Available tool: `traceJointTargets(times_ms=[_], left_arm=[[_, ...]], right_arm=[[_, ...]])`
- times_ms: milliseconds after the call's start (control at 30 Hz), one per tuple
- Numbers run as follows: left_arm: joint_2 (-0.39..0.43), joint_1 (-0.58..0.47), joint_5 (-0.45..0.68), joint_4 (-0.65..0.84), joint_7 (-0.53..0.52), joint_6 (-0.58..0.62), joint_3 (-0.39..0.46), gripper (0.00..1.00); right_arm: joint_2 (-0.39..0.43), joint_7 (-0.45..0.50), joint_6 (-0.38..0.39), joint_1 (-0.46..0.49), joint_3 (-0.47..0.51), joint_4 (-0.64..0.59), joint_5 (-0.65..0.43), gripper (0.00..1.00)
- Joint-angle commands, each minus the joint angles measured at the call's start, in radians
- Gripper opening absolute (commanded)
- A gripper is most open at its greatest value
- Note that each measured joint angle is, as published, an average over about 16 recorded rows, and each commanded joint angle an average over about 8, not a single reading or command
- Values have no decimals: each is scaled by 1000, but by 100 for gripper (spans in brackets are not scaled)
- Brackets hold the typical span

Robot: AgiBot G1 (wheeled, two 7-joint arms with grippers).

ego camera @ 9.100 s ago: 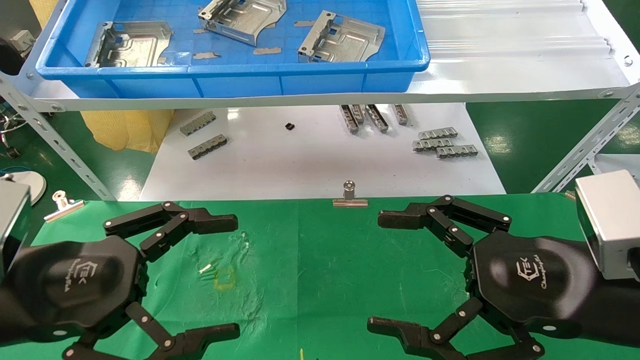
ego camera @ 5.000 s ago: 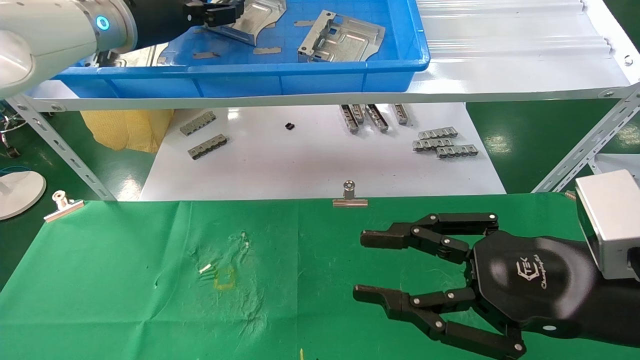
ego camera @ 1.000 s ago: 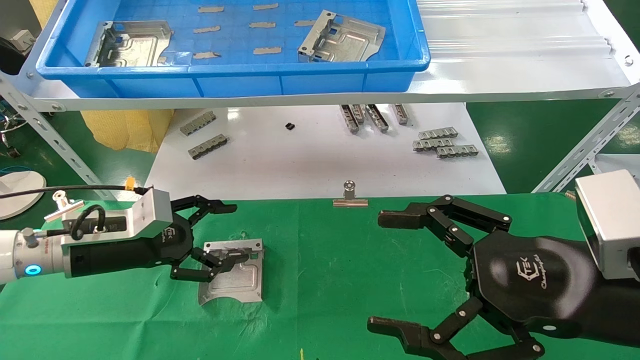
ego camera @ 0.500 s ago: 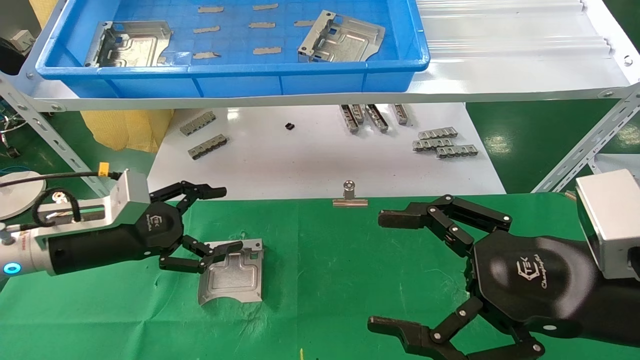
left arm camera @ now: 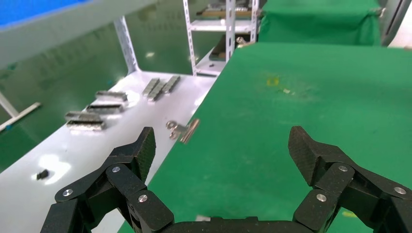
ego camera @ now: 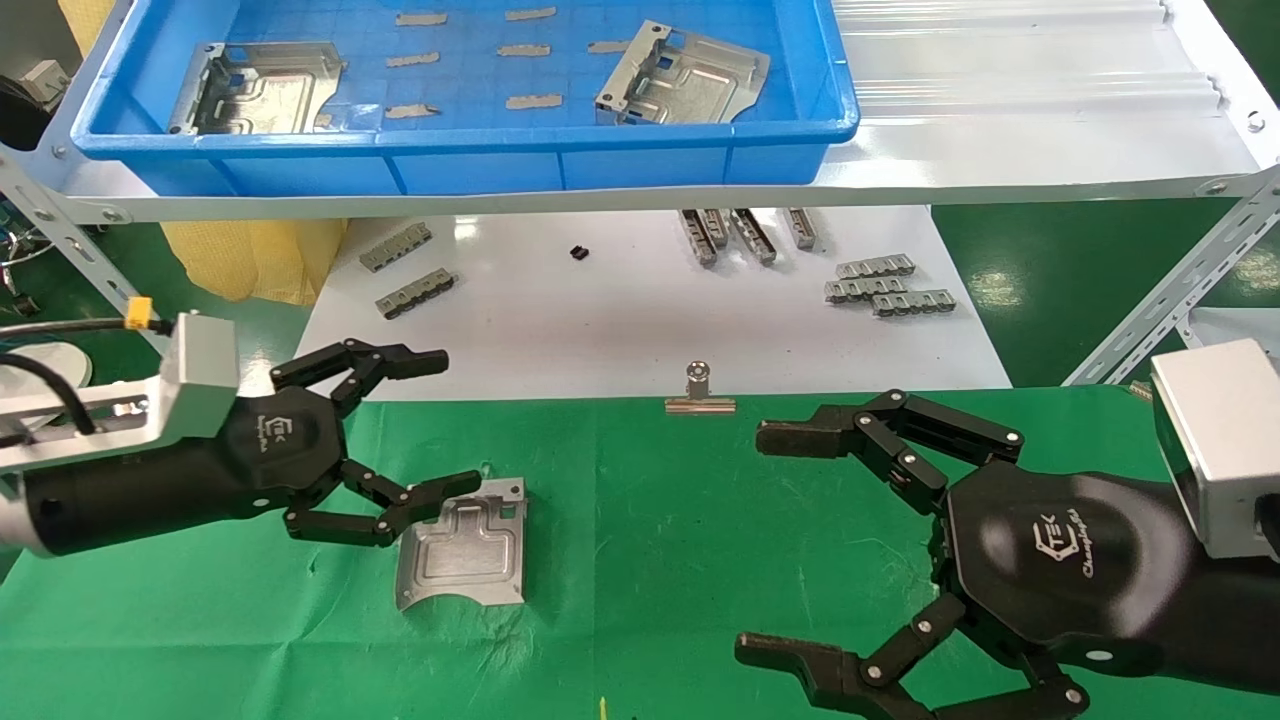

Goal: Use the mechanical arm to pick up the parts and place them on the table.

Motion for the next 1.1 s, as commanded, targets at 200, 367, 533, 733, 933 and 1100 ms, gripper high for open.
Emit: traceJointTargets(times_ms=[200, 367, 533, 733, 933, 1100], left_arm=[[-48, 64, -51, -159, -104, -11, -38, 100], [-83, 111, -87, -273, -179, -19, -66, 100], [-117, 157, -124, -387, -254, -28, -93, 100], [-159, 212, -167, -524, -343, -37, -126, 100], [-198, 264, -208, -652, -428, -46, -157, 100], [-218, 292, -231, -723, -467, -50, -173, 100]], right_arm=[[0, 0, 0, 0, 0, 0, 0, 100], [0, 0, 0, 0, 0, 0, 0, 100], [0, 0, 0, 0, 0, 0, 0, 100], [0, 0, 0, 0, 0, 0, 0, 100], [0, 0, 0, 0, 0, 0, 0, 100], [0, 0, 0, 0, 0, 0, 0, 100]])
